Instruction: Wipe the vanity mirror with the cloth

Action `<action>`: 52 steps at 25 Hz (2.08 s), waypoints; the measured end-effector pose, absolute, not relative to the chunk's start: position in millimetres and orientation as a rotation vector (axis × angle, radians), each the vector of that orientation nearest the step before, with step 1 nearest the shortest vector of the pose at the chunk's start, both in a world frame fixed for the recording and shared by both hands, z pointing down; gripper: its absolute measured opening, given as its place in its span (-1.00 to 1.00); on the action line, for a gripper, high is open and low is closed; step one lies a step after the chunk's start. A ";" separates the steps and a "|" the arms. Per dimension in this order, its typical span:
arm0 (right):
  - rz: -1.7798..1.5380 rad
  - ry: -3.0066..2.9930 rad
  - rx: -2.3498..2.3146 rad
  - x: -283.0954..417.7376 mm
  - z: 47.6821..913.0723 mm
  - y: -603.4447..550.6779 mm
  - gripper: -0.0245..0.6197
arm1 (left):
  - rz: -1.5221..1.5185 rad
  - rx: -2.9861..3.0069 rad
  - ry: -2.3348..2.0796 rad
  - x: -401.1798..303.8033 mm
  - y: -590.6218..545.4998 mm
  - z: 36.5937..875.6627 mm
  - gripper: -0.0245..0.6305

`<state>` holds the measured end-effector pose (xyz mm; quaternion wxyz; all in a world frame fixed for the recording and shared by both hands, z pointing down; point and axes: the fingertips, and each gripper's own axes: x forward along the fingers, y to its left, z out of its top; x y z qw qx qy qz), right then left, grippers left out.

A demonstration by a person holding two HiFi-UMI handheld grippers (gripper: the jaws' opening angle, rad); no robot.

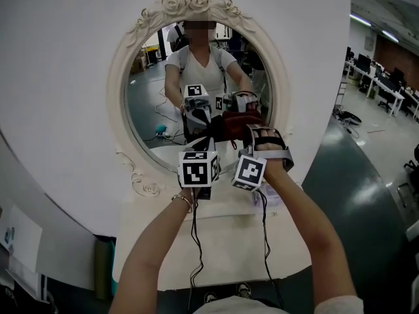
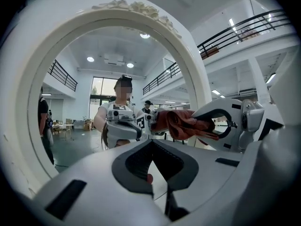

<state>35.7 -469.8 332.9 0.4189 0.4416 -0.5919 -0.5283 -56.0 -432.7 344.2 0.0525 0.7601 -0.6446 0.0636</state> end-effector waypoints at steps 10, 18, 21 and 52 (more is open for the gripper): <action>-1.258 -1.525 1.033 30.5 389.4 -468.7 -0.74 | 0.251 2.226 -1.940 -61.5 -429.0 392.9 -0.89; -1.209 -1.578 0.956 15.0 437.4 -460.3 -0.74 | 0.310 2.170 -1.884 -64.8 -419.8 450.3 -0.89; -1.191 -1.603 0.927 9.6 452.8 -457.9 -0.74 | 0.324 2.153 -1.861 -66.1 -415.6 471.5 -0.89; -1.011 -1.700 0.727 -47.0 564.1 -437.6 -0.74 | 0.348 1.975 -1.806 -117.0 -380.4 571.1 -0.89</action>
